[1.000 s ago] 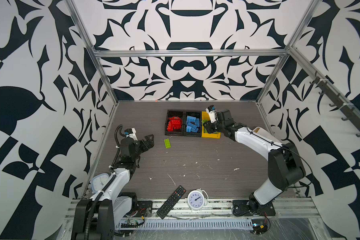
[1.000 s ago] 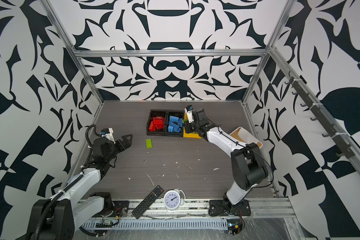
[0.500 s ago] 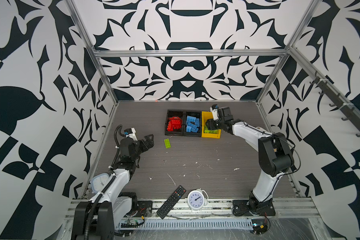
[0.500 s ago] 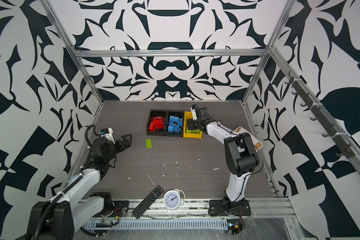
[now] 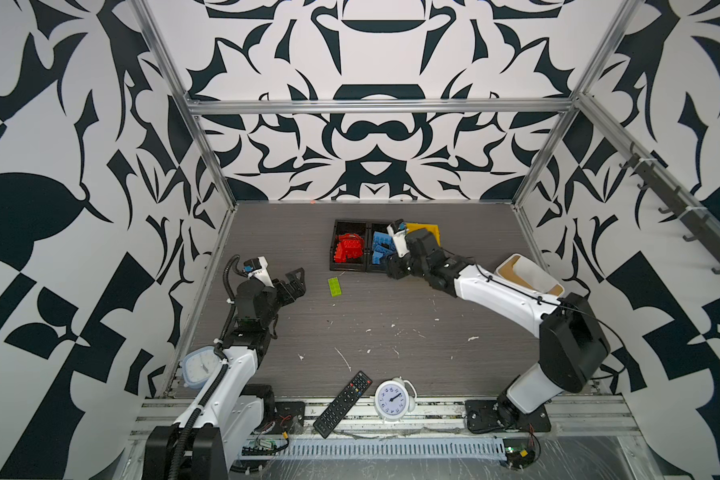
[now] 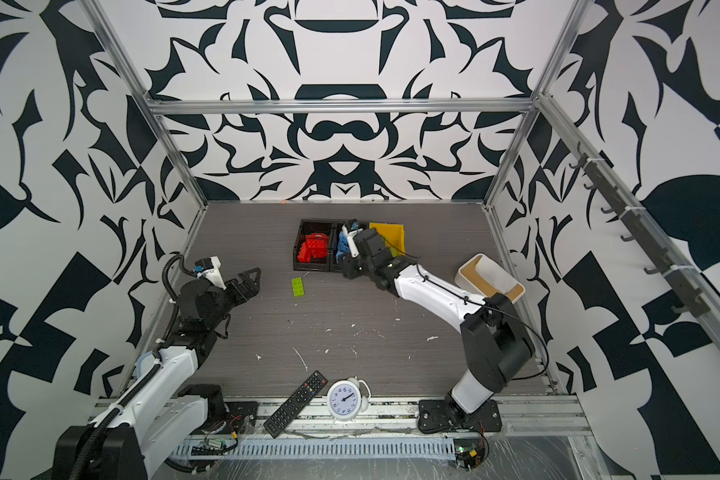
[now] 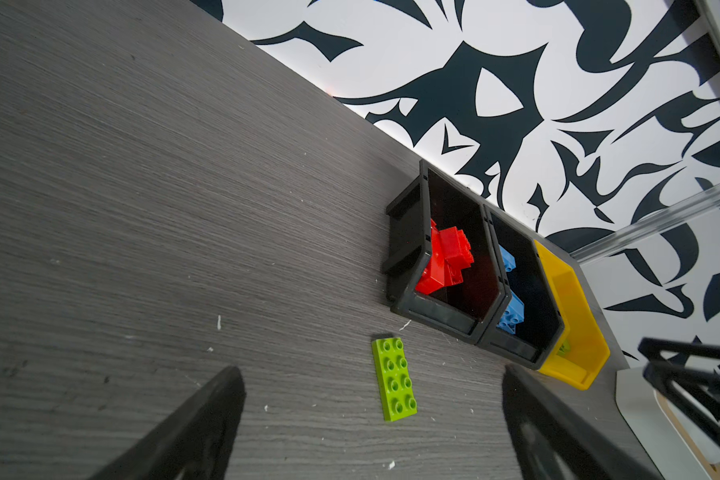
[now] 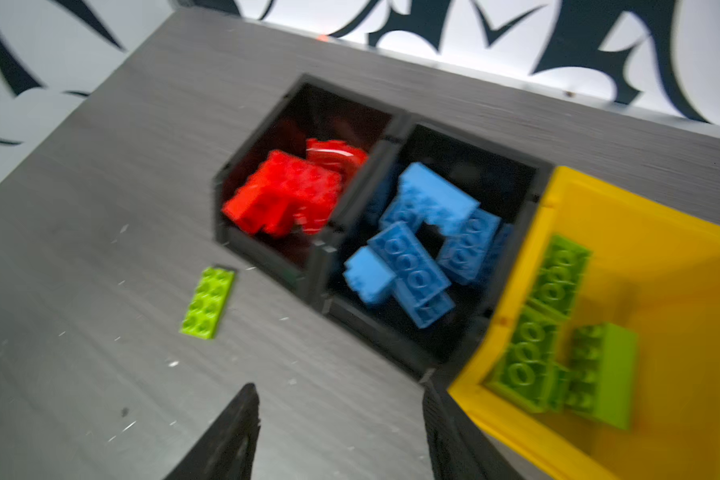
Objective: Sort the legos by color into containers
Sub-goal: 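Move the right gripper to the last flat lime-green plate and grasp it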
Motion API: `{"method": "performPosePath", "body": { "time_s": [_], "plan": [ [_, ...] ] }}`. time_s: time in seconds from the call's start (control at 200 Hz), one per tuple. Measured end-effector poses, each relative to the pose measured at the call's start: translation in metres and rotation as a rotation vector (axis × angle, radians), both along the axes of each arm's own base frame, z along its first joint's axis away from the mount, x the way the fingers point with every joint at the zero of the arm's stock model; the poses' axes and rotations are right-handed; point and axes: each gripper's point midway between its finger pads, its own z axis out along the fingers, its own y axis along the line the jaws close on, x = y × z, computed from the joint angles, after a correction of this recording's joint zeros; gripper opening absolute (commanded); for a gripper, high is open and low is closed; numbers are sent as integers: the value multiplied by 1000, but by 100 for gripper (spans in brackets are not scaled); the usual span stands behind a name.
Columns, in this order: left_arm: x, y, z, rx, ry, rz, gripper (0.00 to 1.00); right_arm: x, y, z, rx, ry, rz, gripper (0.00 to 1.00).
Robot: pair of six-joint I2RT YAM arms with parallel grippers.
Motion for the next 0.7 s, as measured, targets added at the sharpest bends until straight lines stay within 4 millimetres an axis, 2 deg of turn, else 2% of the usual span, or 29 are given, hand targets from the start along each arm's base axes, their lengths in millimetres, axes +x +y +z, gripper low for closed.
{"method": "performPosePath", "body": {
  "time_s": [0.095, 0.185, 0.455, 0.7],
  "plan": [
    [0, 1, 1, 2, -3, 7, 99, -27, 27, -3, -24, -20, 45, 67],
    [0, 2, 2, 4, -9, 13, 99, -34, 38, -6, -34, -29, 51, 67],
    [0, 4, 3, 7, -13, 23, 99, -20, 66, -30, -61, 1, 56, 67],
    [-1, 8, 9, 13, -32, 43, 99, -16, 110, -75, -101, 53, 111, 68]
  ]
}}
